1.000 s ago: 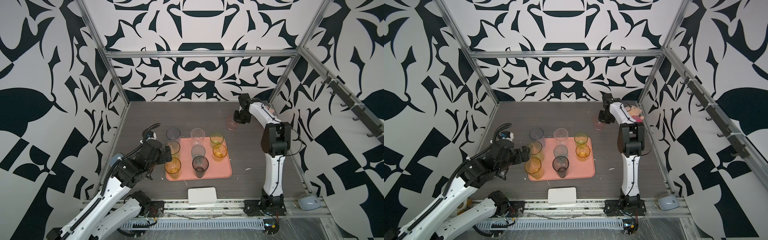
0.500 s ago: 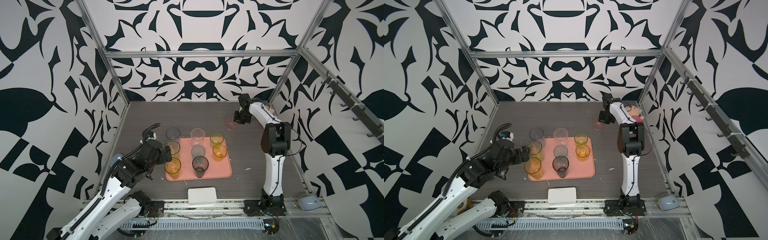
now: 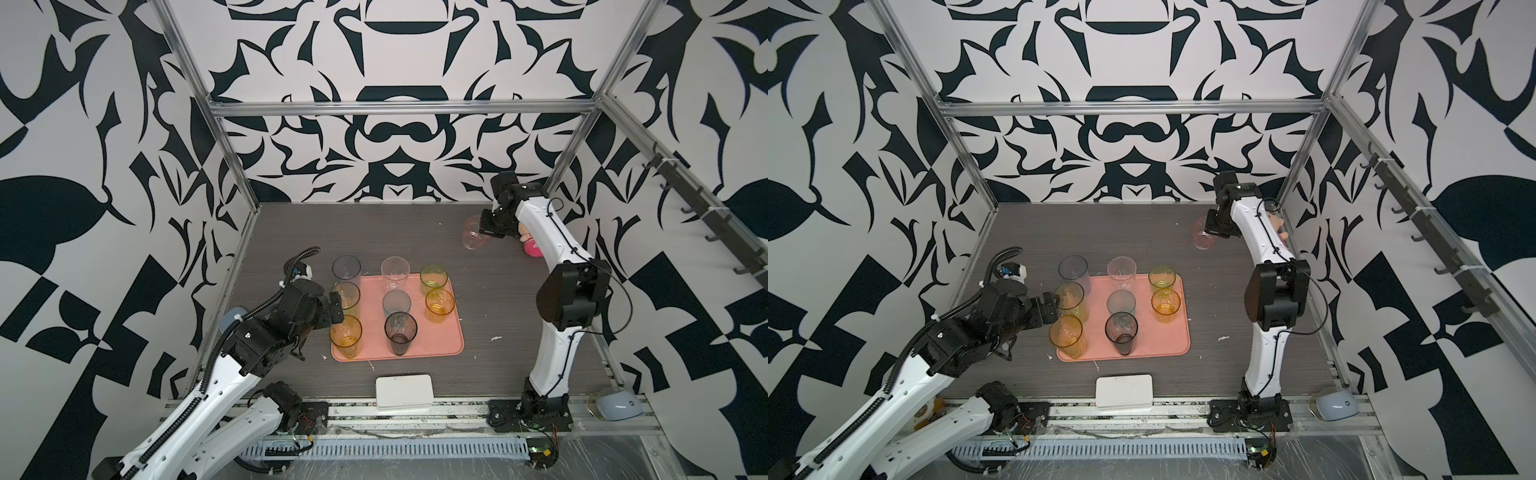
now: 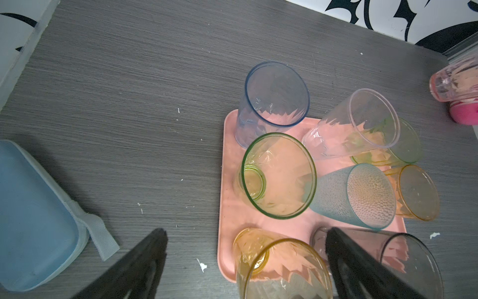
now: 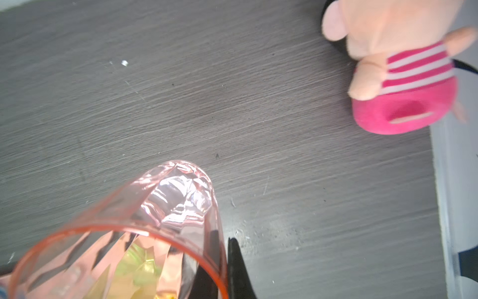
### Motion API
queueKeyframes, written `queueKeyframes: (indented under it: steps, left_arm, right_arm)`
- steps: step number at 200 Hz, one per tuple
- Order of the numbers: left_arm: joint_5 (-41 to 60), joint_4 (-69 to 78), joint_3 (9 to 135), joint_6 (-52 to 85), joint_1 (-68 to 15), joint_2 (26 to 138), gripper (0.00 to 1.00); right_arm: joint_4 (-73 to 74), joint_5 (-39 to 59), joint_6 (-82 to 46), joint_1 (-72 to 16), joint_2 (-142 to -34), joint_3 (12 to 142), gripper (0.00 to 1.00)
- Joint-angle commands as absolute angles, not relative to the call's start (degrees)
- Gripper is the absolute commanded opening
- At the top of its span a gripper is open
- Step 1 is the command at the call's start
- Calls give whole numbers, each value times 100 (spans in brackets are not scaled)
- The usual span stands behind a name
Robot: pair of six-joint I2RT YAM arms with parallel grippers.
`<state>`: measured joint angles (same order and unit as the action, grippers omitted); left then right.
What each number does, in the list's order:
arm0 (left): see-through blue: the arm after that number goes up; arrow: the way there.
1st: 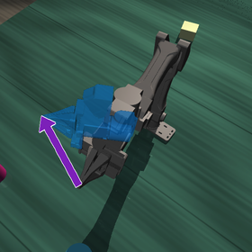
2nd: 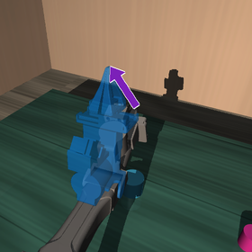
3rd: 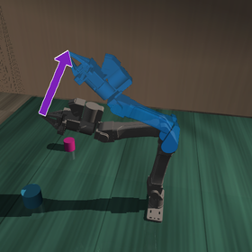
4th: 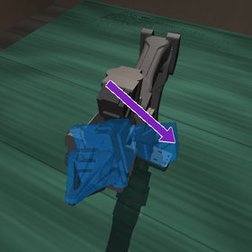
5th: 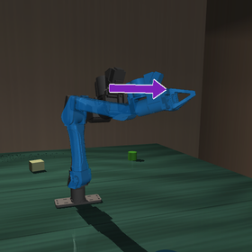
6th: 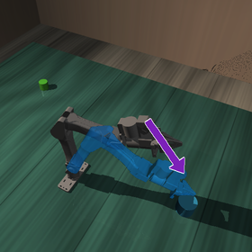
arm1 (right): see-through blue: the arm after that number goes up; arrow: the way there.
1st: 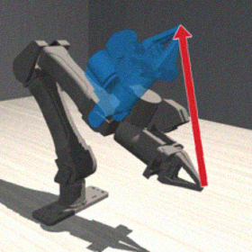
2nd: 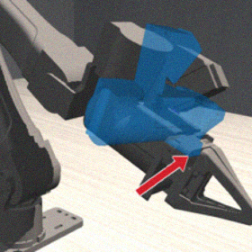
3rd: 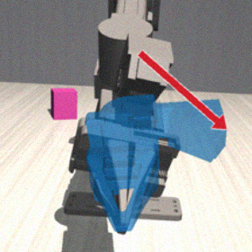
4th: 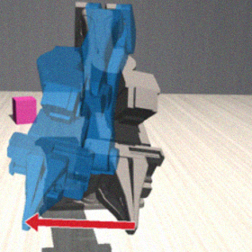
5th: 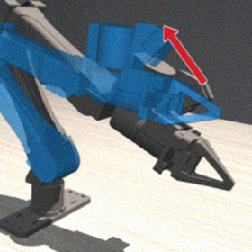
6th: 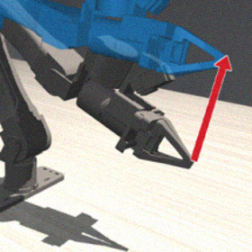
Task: Place the glasses into the tray
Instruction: 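Lift the pink cup and swing it toward the tray's near corner with right gripper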
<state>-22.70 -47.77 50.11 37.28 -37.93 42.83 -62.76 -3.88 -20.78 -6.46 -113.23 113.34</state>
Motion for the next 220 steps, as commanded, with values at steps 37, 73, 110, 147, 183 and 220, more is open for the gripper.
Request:
queueKeyframes:
  steps: [37,73,110,147,183,220]
  left_arm:
    - [-2293,-4860,5125,3788,-3779,4193,99]
    - [-2250,-4814,5100,3788,-3779,4185,100]
    - [-2228,-4757,5063,3788,-3779,4180,99]
    - [-2181,-4693,5036,3788,-3779,4209,100]
    - [-2110,-4476,5027,3749,-3779,4336,99]
    - [-2067,-4388,5019,3749,-3779,4386,100]
  right_arm:
    - [-6698,-184,-2069,-677,-9978,10908,0]
    - [-6759,0,-2066,-677,-9048,10398,0]
    - [-7019,193,-2058,-680,-8081,9769,0]
    - [-7229,338,-2078,-690,-7047,9043,0]
    - [-7479,517,-2194,-768,-6316,8629,0]
    - [-7594,544,-2480,-1047,-5581,8102,0]
